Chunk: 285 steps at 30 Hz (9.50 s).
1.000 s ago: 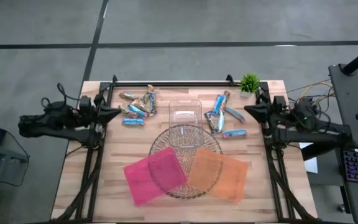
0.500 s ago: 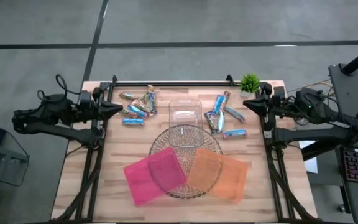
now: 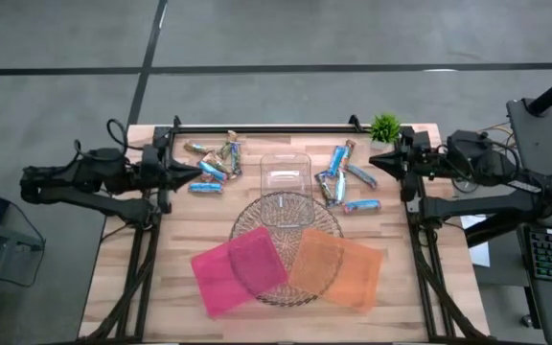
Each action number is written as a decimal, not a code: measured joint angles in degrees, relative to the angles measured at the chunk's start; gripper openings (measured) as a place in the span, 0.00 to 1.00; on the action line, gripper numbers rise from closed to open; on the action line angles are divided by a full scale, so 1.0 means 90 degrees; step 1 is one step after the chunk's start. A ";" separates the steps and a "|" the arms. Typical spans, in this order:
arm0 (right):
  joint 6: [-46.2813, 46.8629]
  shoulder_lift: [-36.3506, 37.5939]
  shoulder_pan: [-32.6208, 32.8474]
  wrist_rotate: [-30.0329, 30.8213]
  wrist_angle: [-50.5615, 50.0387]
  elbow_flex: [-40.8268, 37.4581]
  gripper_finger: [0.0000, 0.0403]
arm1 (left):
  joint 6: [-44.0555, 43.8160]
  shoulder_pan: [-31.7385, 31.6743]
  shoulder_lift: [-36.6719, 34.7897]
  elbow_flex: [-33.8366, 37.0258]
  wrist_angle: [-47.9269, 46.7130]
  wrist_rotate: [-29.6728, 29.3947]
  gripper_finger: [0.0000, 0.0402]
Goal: Pick and place Granola Bars by type
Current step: Put the red granola bar into the red bin
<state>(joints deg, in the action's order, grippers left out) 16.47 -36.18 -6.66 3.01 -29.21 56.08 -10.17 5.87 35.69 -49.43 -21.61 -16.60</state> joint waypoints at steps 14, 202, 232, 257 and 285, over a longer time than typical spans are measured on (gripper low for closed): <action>0.0000 -0.0285 0.0002 -0.0073 -0.0766 0.0109 0.03 | -0.0045 0.0000 0.0113 0.0000 -0.0176 -0.0002 0.00; -0.2545 -0.3610 -0.0581 -0.0373 -0.2886 -0.1433 0.62 | 0.0123 -0.1851 0.1643 -0.1457 -0.3133 0.0119 0.00; -0.2826 -0.5347 -0.0886 -0.0466 -0.2091 -0.1081 0.59 | 0.0199 -0.1851 0.1643 -0.1457 -0.3167 0.0121 0.00; -0.3191 -0.6070 -0.0886 -0.0194 -0.1816 -0.1086 0.31 | 0.0299 -0.1849 0.1643 -0.1457 -0.3181 0.0120 0.00; -0.1815 -0.4445 -0.0828 -0.1349 -0.3214 0.1177 0.10 | 0.0296 -0.1850 0.1638 -0.1457 -0.3179 0.0121 0.00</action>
<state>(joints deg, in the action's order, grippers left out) 0.14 -76.18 -14.11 -9.14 -58.14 66.67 -7.51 -10.78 50.43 -62.54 -50.22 -15.51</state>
